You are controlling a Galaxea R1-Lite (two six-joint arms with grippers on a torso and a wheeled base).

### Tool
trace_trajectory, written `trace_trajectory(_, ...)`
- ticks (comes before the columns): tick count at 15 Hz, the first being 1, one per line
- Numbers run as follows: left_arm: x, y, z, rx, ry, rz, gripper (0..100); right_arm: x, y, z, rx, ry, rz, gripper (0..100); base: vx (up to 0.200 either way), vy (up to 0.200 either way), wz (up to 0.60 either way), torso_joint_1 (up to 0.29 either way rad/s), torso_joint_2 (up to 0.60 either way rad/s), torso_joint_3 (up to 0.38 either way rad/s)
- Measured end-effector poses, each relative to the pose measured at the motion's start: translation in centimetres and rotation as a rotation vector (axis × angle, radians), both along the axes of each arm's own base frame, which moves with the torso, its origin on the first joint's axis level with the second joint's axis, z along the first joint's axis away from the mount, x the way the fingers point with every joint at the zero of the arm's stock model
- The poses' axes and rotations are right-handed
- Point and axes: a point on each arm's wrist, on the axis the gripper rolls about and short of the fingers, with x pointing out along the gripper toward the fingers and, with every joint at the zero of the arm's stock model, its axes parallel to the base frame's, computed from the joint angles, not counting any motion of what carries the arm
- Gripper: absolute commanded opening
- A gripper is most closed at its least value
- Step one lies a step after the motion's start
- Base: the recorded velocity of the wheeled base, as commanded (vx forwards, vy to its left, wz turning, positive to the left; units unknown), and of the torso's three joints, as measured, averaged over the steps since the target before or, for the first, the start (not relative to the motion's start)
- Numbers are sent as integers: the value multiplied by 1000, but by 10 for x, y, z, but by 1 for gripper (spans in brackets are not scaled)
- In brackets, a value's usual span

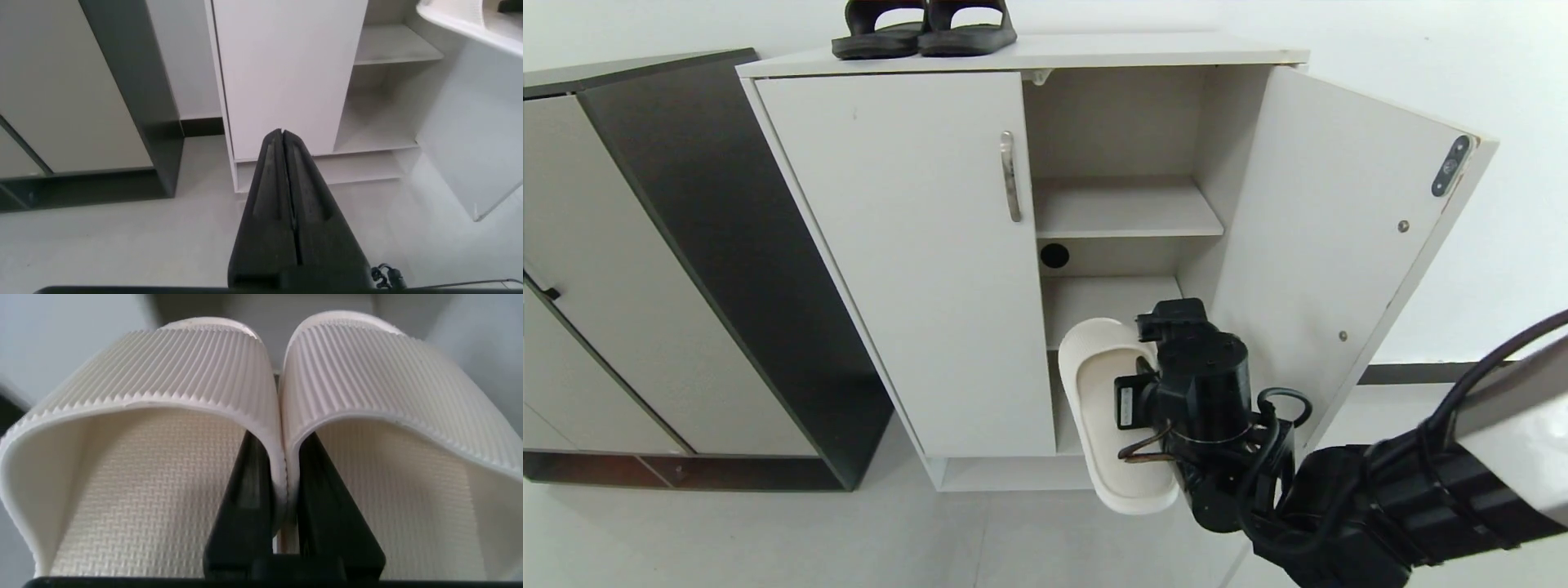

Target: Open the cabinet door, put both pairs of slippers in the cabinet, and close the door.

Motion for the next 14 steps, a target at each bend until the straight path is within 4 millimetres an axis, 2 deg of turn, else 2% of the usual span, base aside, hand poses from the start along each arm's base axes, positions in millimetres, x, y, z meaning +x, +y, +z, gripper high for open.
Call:
trace_trajectory(5,0,0,0,0,0,-1,0,29,-11,-25,-43,-7,-69,0,0,0,0,0,0,0)
trace_trajectory(14,0,0,0,0,1,0,0,47,-24,-41,-72,23,-119,0,0,0,0,0,0,0)
